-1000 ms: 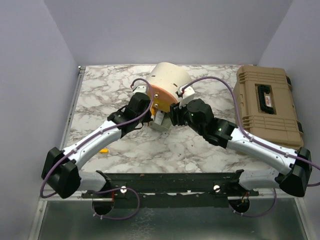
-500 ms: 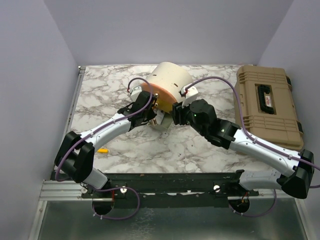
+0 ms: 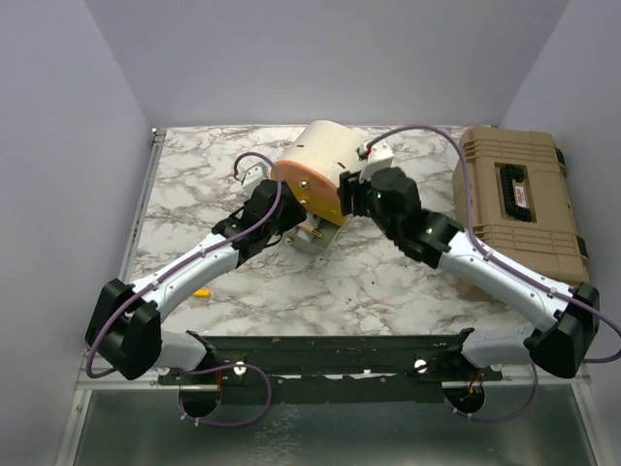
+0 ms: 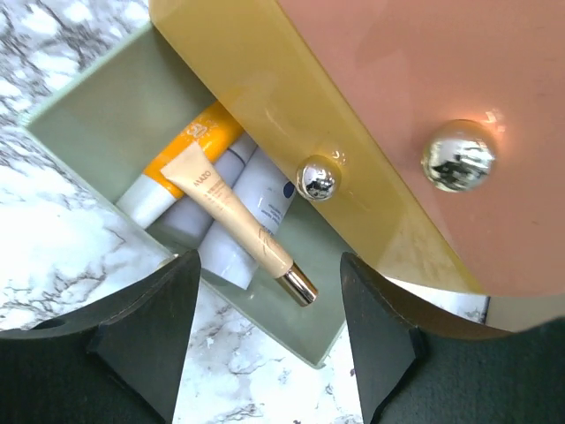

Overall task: Organize the makeup
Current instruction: Place the makeup in the drawer, then close the drawer in the storage box.

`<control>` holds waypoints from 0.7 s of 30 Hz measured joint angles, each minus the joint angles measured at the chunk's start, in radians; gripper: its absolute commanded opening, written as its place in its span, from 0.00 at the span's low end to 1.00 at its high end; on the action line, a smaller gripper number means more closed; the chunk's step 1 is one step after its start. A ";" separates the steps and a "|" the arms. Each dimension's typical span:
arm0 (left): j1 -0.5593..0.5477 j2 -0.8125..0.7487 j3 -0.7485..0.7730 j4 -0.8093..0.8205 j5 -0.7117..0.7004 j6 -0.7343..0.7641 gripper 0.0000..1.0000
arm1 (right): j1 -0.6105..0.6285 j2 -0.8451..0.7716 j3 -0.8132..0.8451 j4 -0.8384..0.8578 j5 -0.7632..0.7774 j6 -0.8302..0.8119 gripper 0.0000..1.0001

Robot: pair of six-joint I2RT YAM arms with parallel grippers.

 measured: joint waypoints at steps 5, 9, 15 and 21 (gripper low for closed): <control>0.000 -0.128 -0.082 0.020 -0.053 0.034 0.61 | -0.198 0.113 0.166 -0.004 -0.077 0.027 0.62; 0.002 -0.184 -0.180 0.039 -0.089 0.041 0.50 | -0.346 0.229 0.308 -0.022 -0.199 0.073 0.62; 0.002 -0.188 -0.307 0.100 -0.075 0.056 0.44 | -0.515 0.479 0.513 -0.038 -0.449 0.167 0.62; 0.004 -0.211 -0.414 0.235 -0.025 0.081 0.37 | -0.614 0.696 0.665 -0.018 -0.740 0.253 0.62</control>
